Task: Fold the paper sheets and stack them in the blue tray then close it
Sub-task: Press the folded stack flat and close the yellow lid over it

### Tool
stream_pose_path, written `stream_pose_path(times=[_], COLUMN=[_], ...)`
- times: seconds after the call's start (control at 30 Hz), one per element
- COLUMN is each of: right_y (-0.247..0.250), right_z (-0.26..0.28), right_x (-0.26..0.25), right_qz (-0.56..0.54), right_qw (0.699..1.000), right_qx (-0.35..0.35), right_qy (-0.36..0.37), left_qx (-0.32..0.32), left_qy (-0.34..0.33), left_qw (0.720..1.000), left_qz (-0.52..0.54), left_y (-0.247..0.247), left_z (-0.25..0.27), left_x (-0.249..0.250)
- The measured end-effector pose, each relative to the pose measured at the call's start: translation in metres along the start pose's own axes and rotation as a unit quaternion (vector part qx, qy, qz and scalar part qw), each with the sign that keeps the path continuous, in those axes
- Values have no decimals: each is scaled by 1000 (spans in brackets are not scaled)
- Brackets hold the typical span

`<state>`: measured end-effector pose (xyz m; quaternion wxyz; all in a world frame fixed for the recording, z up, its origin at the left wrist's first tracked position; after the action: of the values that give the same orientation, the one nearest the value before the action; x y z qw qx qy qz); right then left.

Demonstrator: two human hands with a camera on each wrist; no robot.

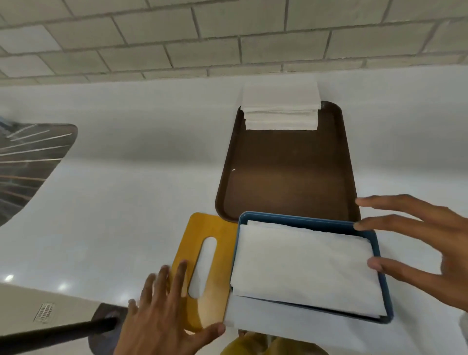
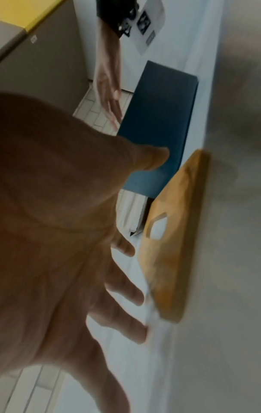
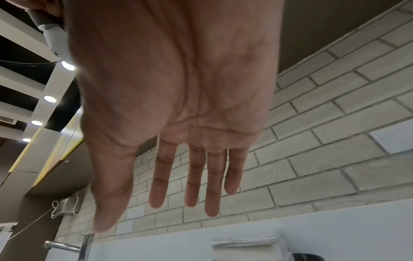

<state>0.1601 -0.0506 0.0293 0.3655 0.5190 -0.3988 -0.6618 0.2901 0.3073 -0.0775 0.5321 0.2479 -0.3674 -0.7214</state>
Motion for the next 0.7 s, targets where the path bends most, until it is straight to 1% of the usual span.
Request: stream_pose_path(times=[0.07,0.1,0.17,0.2,0.23,0.3,0.37,0.4,0.43,0.47,0.5,0.53,0.57,0.6,0.63,0.67,0.7], right_y=[-4,-5,-2,0,3,9,14,17,20,25,31,38,46,54,62,68,71], right_z=[0,2,3,3,4,6,9,10,11,12,14,15,17,18,18,17,17], right_x=[6,7,7,6,5,2,0,0,-1,-1,-1,-3,-5,-8,-12,-18,-24], right_qz=[-7,-11,-23,-30,-37,-43,-42,-39,-35,-33,-33,-34,-35,-36,-40,-47,-59], right_qw=[1000,1000,1000,999,999,999,999,999,999,999,999,998,998,997,996,994,993], right_qx=[5,4,8,10,14,17,14,14,15,21,30,39,48,59,68,77,82], right_qy=[-1,0,5,5,2,-2,1,6,12,19,26,32,37,42,48,57,69], left_qx=[8,23,65,73,74,52,38,43,43,77,82,151,221,300,319,289,269], left_qy=[10,17,21,15,20,48,75,87,97,65,64,25,-12,-42,-108,-155,-184], left_qw=[1000,999,998,997,997,997,995,991,981,970,970,949,926,905,917,930,941], left_qz=[-25,-31,-11,0,9,23,55,92,163,223,222,276,307,298,214,164,97], left_y=[-7,-7,0,1,-1,1,6,9,13,11,-8,-45,-46,-21,9,37,83], left_z=[-1,-1,2,3,3,3,12,15,24,13,-2,-41,-70,-69,-59,-48,-29], left_x=[9,12,13,11,7,-8,-33,-48,-61,-85,-135,-185,-226,-238,-228,-183,-111])
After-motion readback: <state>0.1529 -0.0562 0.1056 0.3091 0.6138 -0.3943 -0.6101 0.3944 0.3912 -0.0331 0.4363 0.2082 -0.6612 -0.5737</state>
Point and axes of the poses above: each hand's wrist, its own z-axis away from the middle knuckle, its own y-axis out of the back of the hand, x = y × z, the point moved 7 cm from there along -z, towards the middle knuckle
